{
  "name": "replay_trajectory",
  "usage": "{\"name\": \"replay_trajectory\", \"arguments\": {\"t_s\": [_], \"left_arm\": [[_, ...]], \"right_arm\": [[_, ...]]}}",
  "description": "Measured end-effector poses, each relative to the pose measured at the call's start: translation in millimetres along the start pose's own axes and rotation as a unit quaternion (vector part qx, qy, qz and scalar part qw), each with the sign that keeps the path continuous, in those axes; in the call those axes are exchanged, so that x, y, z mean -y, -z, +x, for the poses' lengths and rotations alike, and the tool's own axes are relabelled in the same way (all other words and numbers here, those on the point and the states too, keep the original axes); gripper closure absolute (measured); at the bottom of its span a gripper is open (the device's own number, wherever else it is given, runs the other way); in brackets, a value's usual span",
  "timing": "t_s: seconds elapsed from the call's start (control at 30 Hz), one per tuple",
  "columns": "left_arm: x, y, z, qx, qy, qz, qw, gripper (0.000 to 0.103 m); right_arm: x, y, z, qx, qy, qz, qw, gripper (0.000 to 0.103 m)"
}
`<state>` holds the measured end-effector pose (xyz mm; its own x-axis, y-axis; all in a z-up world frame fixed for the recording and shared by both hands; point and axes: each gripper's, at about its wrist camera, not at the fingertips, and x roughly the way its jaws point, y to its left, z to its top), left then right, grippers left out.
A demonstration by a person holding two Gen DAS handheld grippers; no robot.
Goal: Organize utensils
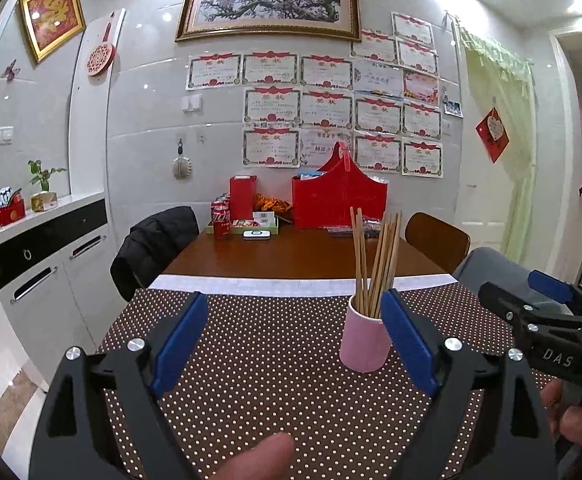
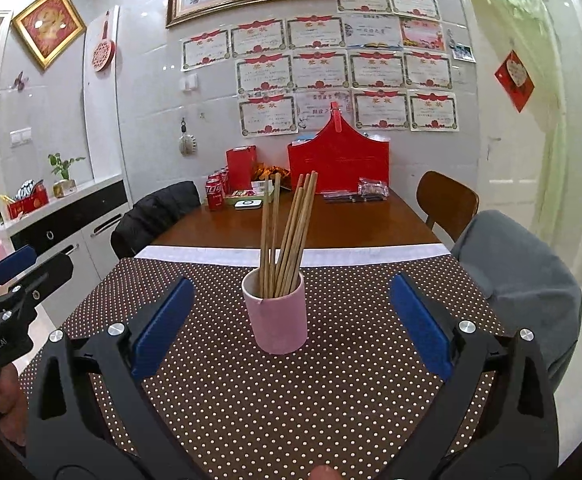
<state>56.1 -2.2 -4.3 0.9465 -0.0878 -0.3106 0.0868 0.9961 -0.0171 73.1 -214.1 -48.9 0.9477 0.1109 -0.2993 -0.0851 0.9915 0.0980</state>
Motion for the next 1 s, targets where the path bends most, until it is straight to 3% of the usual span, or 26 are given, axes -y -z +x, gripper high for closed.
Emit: {"name": "replay_trajectory", "arguments": {"t_s": [0.47,1.0], "left_arm": [[2.8,6.8,-2.5,-0.008,0.003,-0.003,1.0,0.016],[8.0,5.9,-7.1,-0.003,0.004,-0.002,1.0,0.009]], "right_arm": [[-5.6,1.8,-8.2,0.005,0.01,-0.002,1.0,0.006],[-3.7,0.5,-13.3,0.01,0.012,-0.001,1.0,0.006]]}}
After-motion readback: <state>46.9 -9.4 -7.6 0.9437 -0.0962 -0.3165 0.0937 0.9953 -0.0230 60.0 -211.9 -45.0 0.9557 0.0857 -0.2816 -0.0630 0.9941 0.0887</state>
